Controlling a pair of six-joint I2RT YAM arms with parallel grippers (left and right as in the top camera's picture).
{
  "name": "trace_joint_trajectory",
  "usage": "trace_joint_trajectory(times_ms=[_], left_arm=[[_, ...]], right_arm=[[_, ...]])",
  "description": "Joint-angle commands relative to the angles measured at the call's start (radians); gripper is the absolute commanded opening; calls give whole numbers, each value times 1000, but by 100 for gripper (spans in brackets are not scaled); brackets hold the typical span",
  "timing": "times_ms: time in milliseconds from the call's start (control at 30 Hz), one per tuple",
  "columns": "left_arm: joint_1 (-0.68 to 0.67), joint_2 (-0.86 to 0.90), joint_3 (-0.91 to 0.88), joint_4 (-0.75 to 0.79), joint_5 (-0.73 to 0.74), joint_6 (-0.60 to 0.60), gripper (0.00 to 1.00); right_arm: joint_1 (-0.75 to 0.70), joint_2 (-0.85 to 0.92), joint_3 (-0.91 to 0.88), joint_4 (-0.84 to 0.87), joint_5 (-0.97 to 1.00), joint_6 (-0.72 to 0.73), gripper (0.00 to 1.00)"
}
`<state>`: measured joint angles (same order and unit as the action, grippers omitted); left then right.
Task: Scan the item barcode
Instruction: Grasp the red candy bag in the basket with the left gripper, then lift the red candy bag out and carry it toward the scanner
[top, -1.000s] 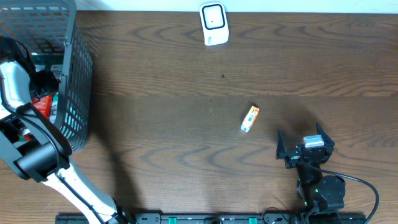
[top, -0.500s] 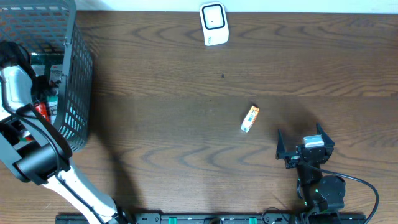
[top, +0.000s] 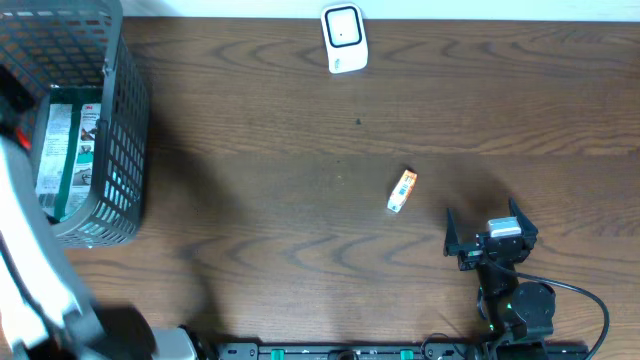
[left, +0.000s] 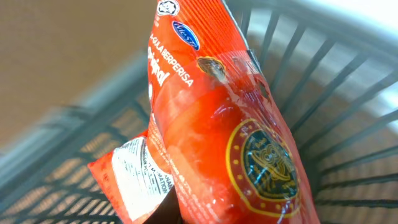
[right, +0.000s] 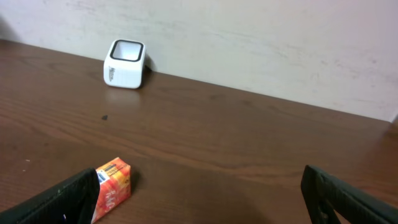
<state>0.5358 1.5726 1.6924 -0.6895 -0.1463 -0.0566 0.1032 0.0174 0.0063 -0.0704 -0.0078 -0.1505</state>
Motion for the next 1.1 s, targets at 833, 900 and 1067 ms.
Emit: trace_joint_trajectory(times_ms=[833, 900, 1067], left_arm=[[-1085, -170, -379, -196, 248, -561, 7], [-1121, -81, -383, -159, 246, -574, 7], [-1181, 128, -382, -63, 247, -585, 7]], right_arm=[[3, -4, -1, -5, -5, -11, 99], [3, -4, -1, -5, -5, -11, 99], [3, -4, -1, -5, -5, -11, 99]])
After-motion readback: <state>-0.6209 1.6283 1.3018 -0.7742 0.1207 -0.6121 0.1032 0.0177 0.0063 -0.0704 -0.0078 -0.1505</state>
